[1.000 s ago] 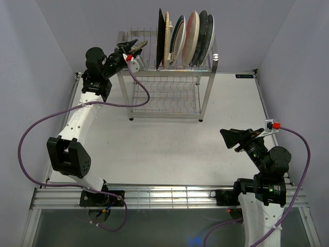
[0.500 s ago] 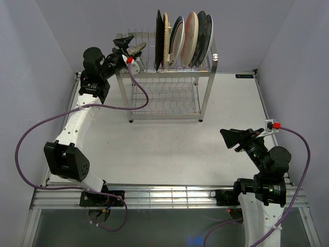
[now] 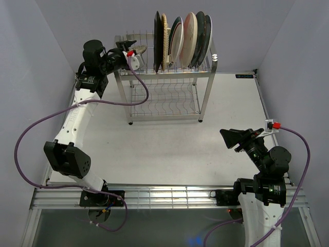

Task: Load the plates into the dish rack
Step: Insert the plate into the dish rack.

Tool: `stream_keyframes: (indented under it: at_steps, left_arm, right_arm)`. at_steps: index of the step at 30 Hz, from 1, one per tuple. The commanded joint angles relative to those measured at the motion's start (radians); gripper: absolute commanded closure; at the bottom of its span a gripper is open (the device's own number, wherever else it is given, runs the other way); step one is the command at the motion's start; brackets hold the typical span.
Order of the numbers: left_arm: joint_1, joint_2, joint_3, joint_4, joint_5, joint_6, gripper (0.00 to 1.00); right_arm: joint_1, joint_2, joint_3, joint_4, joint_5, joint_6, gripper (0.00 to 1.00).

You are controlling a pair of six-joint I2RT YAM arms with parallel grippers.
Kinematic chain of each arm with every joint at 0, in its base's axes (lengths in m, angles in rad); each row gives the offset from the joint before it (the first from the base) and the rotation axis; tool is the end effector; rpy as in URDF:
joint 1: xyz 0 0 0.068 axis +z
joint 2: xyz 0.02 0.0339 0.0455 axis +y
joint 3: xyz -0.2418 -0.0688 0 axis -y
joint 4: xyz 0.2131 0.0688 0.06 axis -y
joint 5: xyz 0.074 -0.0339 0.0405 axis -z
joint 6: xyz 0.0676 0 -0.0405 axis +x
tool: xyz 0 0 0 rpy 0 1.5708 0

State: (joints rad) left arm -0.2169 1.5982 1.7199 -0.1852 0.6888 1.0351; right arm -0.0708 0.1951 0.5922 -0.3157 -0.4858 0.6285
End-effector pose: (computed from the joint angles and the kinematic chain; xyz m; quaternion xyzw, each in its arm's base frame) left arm 0.3392 -0.1187 0.4326 0.5894 0.4209 0.0303 0.6889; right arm 0.0914 0.0252 0.3090 0.0592 0.6786 0.3532 0.6413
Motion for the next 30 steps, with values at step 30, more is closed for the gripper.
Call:
stream_keyframes:
  at_steps: [30]
  left_arm:
    - [-0.007, 0.114, 0.222, -0.244, 0.087, -0.115, 0.45]
  right_arm:
    - [-0.001, -0.031, 0.006, 0.029, -0.023, 0.010, 0.30]
